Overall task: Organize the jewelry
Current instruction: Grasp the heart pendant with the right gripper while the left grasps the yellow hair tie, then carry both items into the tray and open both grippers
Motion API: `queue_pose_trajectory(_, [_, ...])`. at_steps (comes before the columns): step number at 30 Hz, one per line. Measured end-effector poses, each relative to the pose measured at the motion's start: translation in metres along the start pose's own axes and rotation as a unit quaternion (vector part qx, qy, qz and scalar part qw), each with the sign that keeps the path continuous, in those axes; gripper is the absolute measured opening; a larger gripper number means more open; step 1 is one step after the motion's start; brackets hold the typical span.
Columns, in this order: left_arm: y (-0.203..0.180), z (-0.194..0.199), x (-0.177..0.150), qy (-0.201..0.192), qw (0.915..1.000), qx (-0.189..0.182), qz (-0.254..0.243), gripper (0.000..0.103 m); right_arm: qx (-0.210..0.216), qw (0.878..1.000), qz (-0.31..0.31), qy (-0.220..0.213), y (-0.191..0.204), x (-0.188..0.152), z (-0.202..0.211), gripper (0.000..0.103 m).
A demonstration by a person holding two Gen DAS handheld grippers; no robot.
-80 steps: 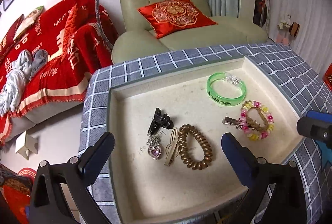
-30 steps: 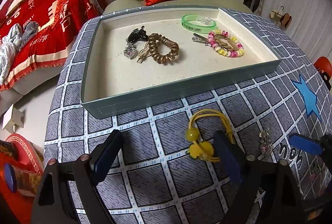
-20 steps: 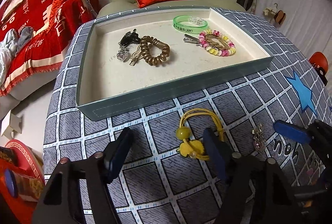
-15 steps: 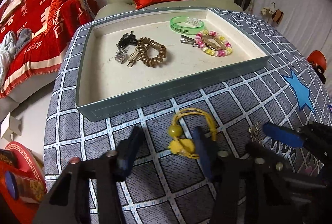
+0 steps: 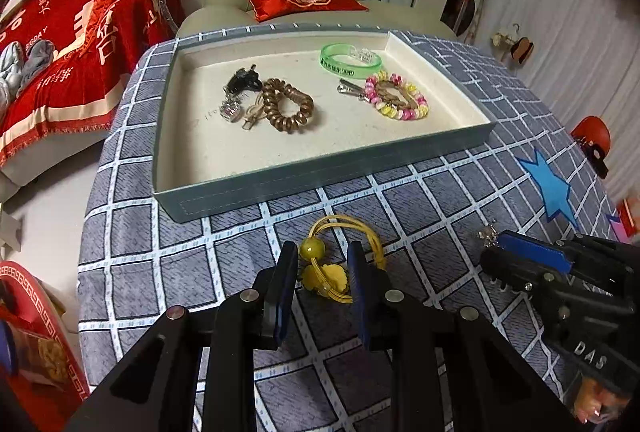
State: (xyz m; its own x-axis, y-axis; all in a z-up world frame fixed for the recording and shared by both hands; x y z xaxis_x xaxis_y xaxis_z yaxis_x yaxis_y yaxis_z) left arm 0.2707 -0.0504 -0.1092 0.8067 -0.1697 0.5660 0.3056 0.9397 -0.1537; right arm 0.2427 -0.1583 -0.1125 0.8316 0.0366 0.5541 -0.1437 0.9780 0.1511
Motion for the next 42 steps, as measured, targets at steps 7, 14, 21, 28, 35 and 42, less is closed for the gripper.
queue_pose_trajectory(7, [0.003, 0.016, 0.006, -0.017, 0.9998, -0.01, 0.008, 0.042, 0.021, 0.999, -0.038, 0.0, -0.011, 0.002, 0.009, 0.02])
queue_pose_trajectory(14, [0.004, 0.026, 0.011, -0.027, 0.9994, -0.017, 0.013, 0.042, 0.026, 0.999, -0.047, -0.003, -0.014, 0.005, 0.016, 0.02])
queue_pose_trajectory(21, [0.006, 0.041, 0.023, -0.045, 0.9987, -0.021, 0.013, 0.042, 0.029, 0.998, -0.05, -0.009, -0.016, 0.013, 0.024, 0.02])
queue_pose_trajectory(28, [0.009, 0.053, 0.041, -0.063, 0.9976, -0.022, 0.016, 0.042, 0.034, 0.998, -0.057, -0.022, -0.019, 0.031, 0.034, 0.02])
queue_pose_trajectory(35, [0.011, 0.06, 0.073, -0.084, 0.9963, -0.017, 0.006, 0.042, 0.037, 0.997, -0.057, -0.037, -0.026, 0.068, 0.042, 0.02])
queue_pose_trajectory(42, [0.02, 0.06, 0.116, -0.102, 0.9946, -0.016, 0.014, 0.042, 0.043, 0.997, -0.052, -0.042, -0.029, 0.108, 0.038, 0.02])
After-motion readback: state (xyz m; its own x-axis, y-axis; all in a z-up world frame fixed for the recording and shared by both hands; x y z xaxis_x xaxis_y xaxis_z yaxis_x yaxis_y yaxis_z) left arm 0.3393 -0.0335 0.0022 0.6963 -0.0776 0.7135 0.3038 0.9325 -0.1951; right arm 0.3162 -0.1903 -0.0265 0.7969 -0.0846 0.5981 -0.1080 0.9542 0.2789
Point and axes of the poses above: each gripper's, at about its wrist camera, not at the fingertips, and z roughly against the way its jaws point, y to its left, x to its top, the point moved 8 cm from there along -z, roughly the way its jaws point, and after that the axes turned 1 degree about z, right-handed, at the moved point
